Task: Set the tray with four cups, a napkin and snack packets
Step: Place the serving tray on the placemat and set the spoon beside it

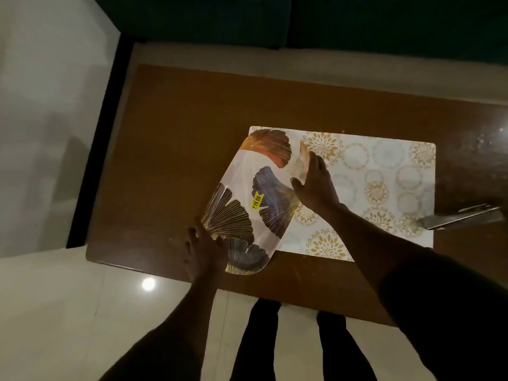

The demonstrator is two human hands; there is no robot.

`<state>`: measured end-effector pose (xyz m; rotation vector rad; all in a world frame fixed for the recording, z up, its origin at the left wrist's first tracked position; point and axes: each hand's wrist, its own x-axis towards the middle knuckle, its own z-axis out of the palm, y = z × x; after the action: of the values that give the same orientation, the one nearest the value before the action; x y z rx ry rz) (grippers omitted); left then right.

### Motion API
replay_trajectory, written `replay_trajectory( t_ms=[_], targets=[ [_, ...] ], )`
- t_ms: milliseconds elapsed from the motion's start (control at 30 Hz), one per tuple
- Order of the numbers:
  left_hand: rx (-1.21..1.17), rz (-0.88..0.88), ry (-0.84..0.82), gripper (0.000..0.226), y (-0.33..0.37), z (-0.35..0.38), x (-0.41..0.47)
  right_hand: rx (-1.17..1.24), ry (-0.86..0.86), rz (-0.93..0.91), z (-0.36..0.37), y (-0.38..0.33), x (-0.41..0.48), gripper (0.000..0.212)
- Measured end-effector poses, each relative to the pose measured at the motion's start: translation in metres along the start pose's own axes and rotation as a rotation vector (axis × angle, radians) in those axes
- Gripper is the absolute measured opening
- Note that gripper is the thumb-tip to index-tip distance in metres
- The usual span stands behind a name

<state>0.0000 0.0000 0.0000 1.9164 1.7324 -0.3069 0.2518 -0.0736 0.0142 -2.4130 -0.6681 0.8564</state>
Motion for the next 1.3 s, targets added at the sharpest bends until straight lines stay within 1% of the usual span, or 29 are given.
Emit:
replay_trajectory(
  t_ms=[133,233,300,400,533,633,733,867,1133,1200,1300],
  targets=[
    [-0.082,-0.001,0.013,0.074,-0.005,0.006,0.011,0.09,0.067,0.114,0.006,-0.001,0.006,0.073],
    [-0.088,0.03,0.037,0.072,0.003,0.007,0.02,0.14,0.118,0.217,0.005,0.008,0.004,0.063],
    [-0.09,0.105,0.058,0.07,0.017,0.006,0.029,0.205,0.184,0.307,-0.002,0.022,-0.003,0.054],
    [-0.059,0.239,0.077,0.067,0.047,0.005,0.042,0.3,0.253,0.424,-0.013,0.053,-0.023,0.047],
    [0.016,0.408,0.073,0.061,0.095,0.009,0.057,0.283,0.293,0.564,-0.019,0.093,-0.056,0.036],
    [0.085,0.522,0.056,0.059,0.129,0.017,0.065,0.301,0.318,0.672,-0.022,0.112,-0.073,0.036],
    [0.121,0.588,0.048,0.059,0.152,0.025,0.066,0.298,0.327,0.744,-0.024,0.123,-0.084,0.04],
    [0.152,0.649,0.042,0.058,0.169,0.03,0.064,0.299,0.335,0.775,-0.028,0.132,-0.091,0.043],
    [0.152,0.663,0.001,0.059,0.174,0.034,0.057,0.319,0.362,0.757,-0.03,0.14,-0.097,0.044],
    [0.171,0.664,-0.007,0.059,0.174,0.033,0.054,0.299,0.383,0.721,-0.029,0.14,-0.099,0.046],
    [0.227,0.692,0.016,0.06,0.179,0.029,0.048,0.246,0.512,0.573,-0.032,0.136,-0.104,0.054]
  ],
)
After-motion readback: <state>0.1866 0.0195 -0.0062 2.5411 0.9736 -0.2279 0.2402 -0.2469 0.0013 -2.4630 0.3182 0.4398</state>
